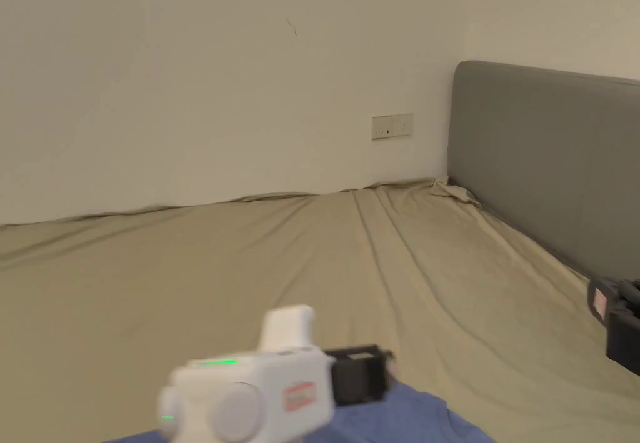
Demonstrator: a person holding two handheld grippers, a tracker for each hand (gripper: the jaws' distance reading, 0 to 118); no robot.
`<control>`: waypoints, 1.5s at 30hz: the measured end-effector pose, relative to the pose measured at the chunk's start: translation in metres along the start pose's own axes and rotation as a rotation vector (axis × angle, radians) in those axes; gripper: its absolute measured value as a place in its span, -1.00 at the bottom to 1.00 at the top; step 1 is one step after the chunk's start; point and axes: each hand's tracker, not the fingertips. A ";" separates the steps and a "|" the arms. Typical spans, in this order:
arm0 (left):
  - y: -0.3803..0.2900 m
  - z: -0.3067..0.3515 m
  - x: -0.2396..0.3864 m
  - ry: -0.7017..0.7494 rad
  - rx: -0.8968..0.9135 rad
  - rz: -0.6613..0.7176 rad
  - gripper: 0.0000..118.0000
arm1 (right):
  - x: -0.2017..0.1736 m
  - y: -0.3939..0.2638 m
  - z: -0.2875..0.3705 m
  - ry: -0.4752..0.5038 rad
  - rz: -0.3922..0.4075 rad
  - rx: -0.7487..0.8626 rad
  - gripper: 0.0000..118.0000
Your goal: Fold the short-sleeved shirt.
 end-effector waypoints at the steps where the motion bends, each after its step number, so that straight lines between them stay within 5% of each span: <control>1: 0.003 0.026 -0.012 0.079 0.044 -0.017 0.96 | -0.005 0.000 -0.003 0.029 -0.012 -0.002 -0.95; 2: 0.002 0.053 -0.026 0.161 0.064 -0.025 0.86 | -0.009 -0.002 -0.007 0.061 -0.026 -0.007 -0.95; 3: -0.001 0.078 -0.041 0.238 0.063 -0.024 0.52 | -0.015 -0.005 -0.011 0.090 -0.033 -0.017 -0.95; 4: -0.011 0.098 -0.048 0.312 0.068 -0.019 -0.59 | -0.021 -0.008 -0.015 0.114 -0.030 -0.028 -0.95; 5: -0.022 0.114 -0.059 0.389 0.065 0.005 -1.00 | -0.028 -0.012 -0.019 0.137 -0.024 -0.042 -0.95; 7: -0.045 0.136 -0.078 0.474 0.048 0.061 -1.00 | -0.041 -0.022 -0.029 0.170 -0.010 -0.076 -0.95; 16: -0.089 0.124 -0.137 0.426 -0.076 0.261 -1.00 | -0.089 -0.043 -0.075 0.270 -0.017 -0.165 -0.95; 27: -0.092 0.037 -0.228 0.488 -0.147 0.228 -1.00 | -0.113 -0.072 -0.124 0.294 0.033 -0.246 -0.95; 28: -0.094 0.020 -0.237 0.559 -0.177 0.189 -0.24 | -0.113 -0.076 -0.127 0.291 0.036 -0.258 -0.95; 29: -0.094 0.001 -0.253 0.585 -0.194 0.160 0.78 | -0.112 -0.080 -0.131 0.288 0.038 -0.275 -0.95; 30: -0.095 -0.021 -0.275 0.583 -0.260 0.159 1.00 | -0.112 -0.085 -0.135 0.282 0.040 -0.297 -0.95; 31: -0.092 -0.032 -0.290 0.608 -0.163 0.152 1.00 | -0.111 -0.087 -0.137 0.279 0.042 -0.310 -0.95; 37: -0.115 -0.104 -0.345 0.676 -0.355 0.203 1.00 | -0.094 -0.102 -0.148 0.226 0.089 -0.358 -0.95; 41: -0.114 -0.118 -0.339 0.723 -0.372 0.101 0.94 | -0.078 -0.117 -0.159 0.178 0.087 -0.406 -0.95; 42: -0.111 -0.117 -0.334 0.722 -0.383 0.094 0.56 | -0.074 -0.120 -0.162 0.161 0.087 -0.427 -0.95; 43: -0.110 -0.115 -0.327 0.708 -0.358 0.083 -0.57 | -0.070 -0.124 -0.164 0.147 0.085 -0.436 -0.95; 44: -0.101 -0.110 -0.314 0.690 -0.305 0.052 -1.00 | -0.064 -0.128 -0.167 0.125 0.082 -0.449 -0.95; 45: -0.097 -0.114 -0.301 0.692 -0.317 -0.023 -1.00 | -0.056 -0.132 -0.170 0.106 0.069 -0.465 -0.95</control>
